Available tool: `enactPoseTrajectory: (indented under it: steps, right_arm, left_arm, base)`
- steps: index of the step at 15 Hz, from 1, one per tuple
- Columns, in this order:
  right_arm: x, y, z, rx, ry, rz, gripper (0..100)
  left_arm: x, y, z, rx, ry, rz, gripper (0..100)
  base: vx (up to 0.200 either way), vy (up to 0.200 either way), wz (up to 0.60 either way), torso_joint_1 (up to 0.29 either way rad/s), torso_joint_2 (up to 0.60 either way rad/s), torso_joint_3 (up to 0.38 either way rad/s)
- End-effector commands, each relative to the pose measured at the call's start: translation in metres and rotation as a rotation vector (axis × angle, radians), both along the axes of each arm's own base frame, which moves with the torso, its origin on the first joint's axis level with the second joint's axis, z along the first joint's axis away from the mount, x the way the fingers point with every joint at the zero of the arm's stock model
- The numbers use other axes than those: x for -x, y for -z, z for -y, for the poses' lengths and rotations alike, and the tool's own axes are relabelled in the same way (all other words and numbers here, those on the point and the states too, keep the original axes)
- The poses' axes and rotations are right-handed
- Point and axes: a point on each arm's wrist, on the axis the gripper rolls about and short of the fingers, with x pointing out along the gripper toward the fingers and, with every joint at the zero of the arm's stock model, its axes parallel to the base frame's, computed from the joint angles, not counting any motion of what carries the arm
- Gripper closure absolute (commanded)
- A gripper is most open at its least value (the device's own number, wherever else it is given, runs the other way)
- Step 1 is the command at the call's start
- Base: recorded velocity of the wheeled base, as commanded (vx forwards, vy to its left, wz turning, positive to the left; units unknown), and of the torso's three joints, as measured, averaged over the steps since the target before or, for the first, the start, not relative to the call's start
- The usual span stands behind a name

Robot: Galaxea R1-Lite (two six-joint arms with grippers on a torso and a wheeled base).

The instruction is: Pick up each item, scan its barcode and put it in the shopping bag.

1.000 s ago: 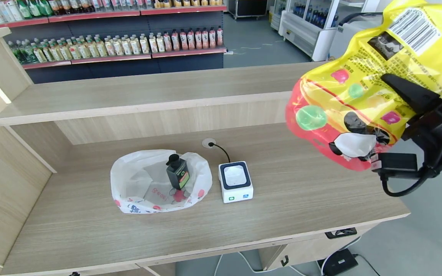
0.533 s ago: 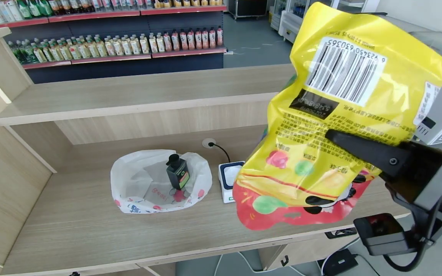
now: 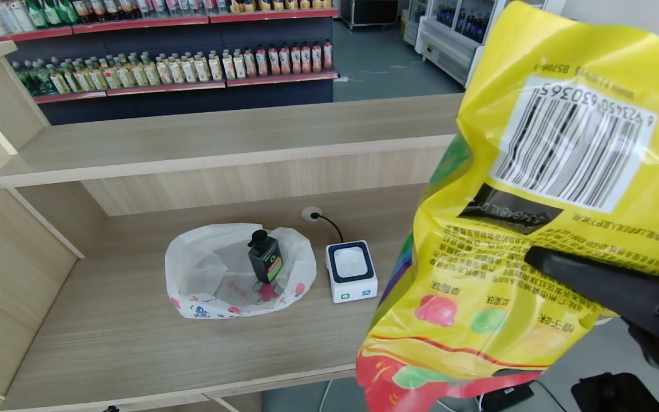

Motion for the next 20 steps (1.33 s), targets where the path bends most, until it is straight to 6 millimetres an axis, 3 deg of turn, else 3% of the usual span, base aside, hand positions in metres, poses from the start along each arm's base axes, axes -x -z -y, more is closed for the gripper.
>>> enactPoseTrajectory:
  steps: [1, 16, 18, 20]
  right_arm:
    - [0.011, -0.004, 0.007, -0.015, -0.012, 0.033, 100]
    - [0.018, 0.005, -0.006, 0.023, -0.121, -0.004, 100]
    - [0.014, 0.007, -0.011, 0.027, -0.12, -0.059, 100]
    - [0.005, 0.008, -0.014, -0.087, 0.036, -0.297, 100]
  left_arm:
    - [0.0, 0.0, 0.0, 0.0, 0.0, 0.0, 0]
    - [0.0, 0.0, 0.0, 0.0, 0.0, 0.0, 0]
    - [0.0, 0.0, 0.0, 0.0, 0.0, 0.0, 0]
    - [0.0, 0.0, 0.0, 0.0, 0.0, -0.001, 0]
  base:
    - [0.0, 0.0, 0.0, 0.0, 0.0, 0.0]
    - [0.0, 0.0, 0.0, 0.0, 0.0, 0.0]
    - [0.0, 0.0, 0.0, 0.0, 0.0, 0.0]
    - [0.0, 0.0, 0.0, 0.0, 0.0, 0.0]
